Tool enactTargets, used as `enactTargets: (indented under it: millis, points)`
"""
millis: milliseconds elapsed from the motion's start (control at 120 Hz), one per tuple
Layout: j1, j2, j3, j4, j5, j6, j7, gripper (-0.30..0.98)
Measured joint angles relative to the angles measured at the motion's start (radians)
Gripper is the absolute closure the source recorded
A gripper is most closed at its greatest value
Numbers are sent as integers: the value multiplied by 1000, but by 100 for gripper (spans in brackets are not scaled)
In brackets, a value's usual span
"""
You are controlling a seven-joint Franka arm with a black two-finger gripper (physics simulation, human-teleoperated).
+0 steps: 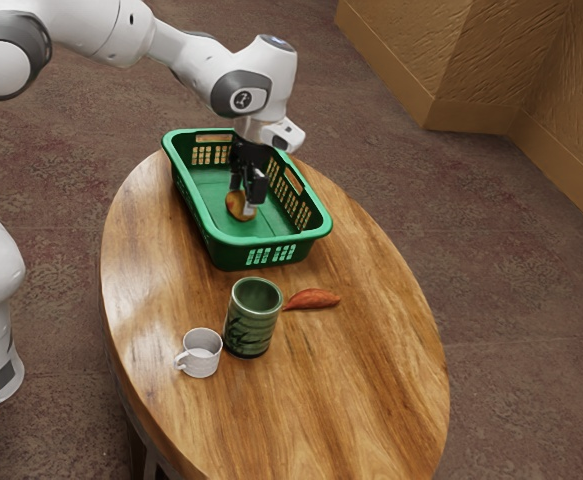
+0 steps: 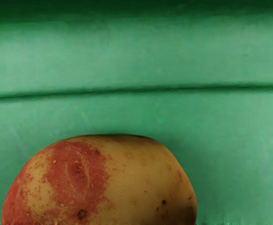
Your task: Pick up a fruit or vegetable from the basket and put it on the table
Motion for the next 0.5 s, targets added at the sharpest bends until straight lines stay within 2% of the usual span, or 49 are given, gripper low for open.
enactTargets:
  millis: [433,500]
  points:
    - [18,73,3,22,7,-2,-1,0]
    - [18,75,3,22,9,-1,-2,9]
